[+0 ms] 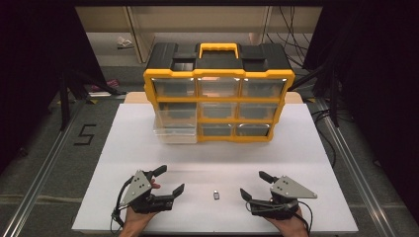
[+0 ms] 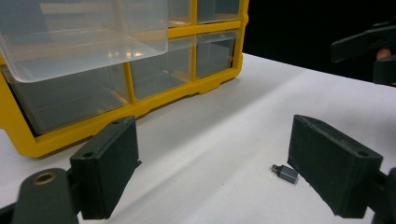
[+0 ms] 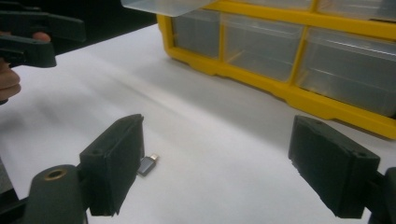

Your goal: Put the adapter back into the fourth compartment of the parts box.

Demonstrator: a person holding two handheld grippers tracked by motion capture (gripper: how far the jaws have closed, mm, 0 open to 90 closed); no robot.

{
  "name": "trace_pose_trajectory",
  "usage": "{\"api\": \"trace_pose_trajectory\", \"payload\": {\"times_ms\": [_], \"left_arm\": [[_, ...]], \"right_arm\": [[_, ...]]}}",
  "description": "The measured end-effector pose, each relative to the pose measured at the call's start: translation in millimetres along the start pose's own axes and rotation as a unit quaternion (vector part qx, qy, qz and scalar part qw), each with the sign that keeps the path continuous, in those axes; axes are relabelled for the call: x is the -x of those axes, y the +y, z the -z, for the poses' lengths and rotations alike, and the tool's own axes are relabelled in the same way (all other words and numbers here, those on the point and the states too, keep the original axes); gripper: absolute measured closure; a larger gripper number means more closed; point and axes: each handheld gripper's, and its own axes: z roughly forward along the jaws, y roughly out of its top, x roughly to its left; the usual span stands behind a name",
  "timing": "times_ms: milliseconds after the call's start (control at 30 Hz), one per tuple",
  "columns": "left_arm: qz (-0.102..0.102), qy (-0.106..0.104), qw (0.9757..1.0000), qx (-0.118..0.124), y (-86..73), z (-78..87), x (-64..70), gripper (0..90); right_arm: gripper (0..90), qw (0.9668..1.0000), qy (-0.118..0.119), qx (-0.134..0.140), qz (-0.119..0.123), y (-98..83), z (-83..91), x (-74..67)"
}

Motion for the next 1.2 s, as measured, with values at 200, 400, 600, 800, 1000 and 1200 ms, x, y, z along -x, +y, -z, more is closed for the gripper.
{"api": "trace_pose_trajectory", "payload": {"times_ms": [200, 400, 600, 800, 1000, 1200], "left_arm": [[0.000, 0.000, 1.0000, 0.000, 0.0, -0.6, 0.2, 16.0], [-0.005, 0.000, 1.0000, 0.000, -0.4, 1.1, 0.8, 16.0], [-0.005, 0.000, 1.0000, -0.001, -0.7, 0.5, 0.7, 16.0], [-0.005, 0.003, 1.0000, -0.001, -0.8, 0.4, 0.1, 16.2], [-0.005, -0.001, 1.0000, 0.002, -0.6, 0.1, 1.2, 16.4], [-0.006, -0.003, 1.0000, 0.005, -0.3, 0.9, 1.2, 16.4]], "right_arm": [[20.2, 0.9988, 0.021, -0.041, 0.019, 8.0, -10.8, -9.2], [22.2, 0.9937, 0.037, -0.098, 0.039, 13.5, -29.1, -18.0], [23.1, 0.9879, 0.042, -0.139, 0.055, 16.5, -42.7, -24.1], [24.3, 0.9814, 0.044, -0.172, 0.074, 17.9, -60.0, -31.6], [24.4, 0.9764, 0.051, -0.194, 0.080, 22.2, -70.3, -35.8], [26.6, 0.9690, 0.059, -0.223, 0.087, 21.7, -81.9, -37.8]]}}
